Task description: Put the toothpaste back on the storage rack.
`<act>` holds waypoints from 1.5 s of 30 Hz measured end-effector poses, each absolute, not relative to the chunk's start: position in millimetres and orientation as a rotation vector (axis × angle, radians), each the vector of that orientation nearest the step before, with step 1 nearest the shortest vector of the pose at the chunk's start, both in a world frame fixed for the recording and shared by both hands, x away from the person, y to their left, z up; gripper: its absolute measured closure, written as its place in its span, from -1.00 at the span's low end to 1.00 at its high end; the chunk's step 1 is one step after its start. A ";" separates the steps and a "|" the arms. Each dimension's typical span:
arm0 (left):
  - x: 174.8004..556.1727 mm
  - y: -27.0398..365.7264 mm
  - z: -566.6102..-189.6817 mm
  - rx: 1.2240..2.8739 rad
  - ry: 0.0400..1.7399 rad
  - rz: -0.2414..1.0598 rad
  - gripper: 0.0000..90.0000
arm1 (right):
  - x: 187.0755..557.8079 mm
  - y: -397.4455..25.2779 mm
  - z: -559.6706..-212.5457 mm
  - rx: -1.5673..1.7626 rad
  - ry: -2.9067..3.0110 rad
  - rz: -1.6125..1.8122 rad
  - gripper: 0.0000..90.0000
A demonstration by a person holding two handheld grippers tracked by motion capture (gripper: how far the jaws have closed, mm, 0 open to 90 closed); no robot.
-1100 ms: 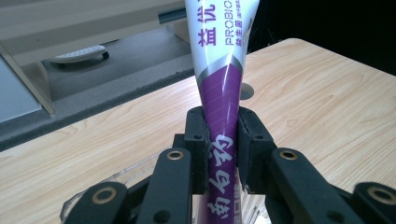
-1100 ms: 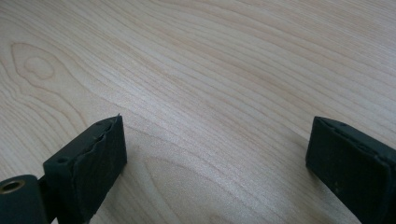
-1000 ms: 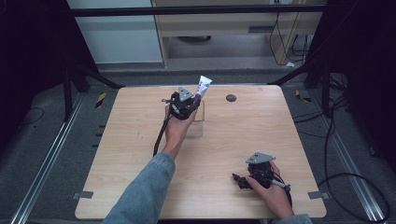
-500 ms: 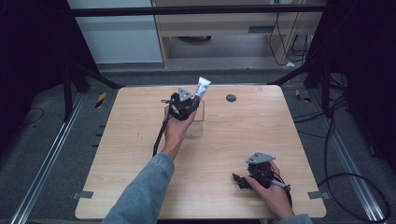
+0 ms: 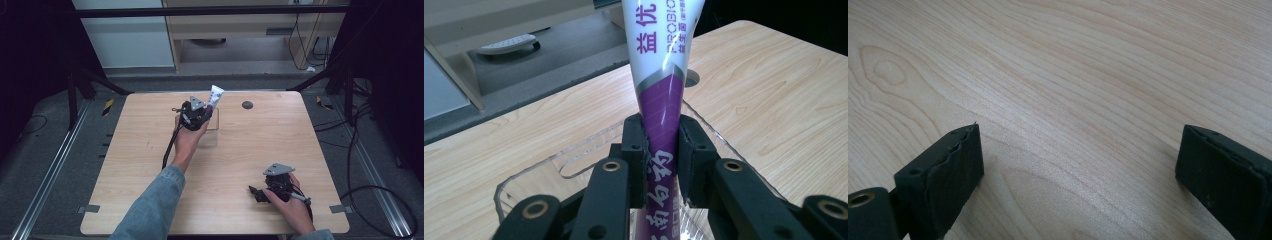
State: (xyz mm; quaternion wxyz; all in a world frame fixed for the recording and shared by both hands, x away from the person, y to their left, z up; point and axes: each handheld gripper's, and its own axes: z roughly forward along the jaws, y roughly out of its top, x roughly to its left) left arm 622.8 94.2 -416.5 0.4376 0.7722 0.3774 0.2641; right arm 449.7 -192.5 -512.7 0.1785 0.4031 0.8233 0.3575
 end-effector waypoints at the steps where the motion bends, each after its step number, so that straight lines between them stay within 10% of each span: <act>1: 622.5 93.7 -417.2 1.927 0.939 0.657 0.68 | 449.7 -192.5 -512.7 1.140 2.328 1.011 -0.88; 45: 620.1 91.7 -428.5 2.005 0.979 0.624 0.68 | 449.7 -192.5 -512.6 1.141 2.329 1.014 -0.88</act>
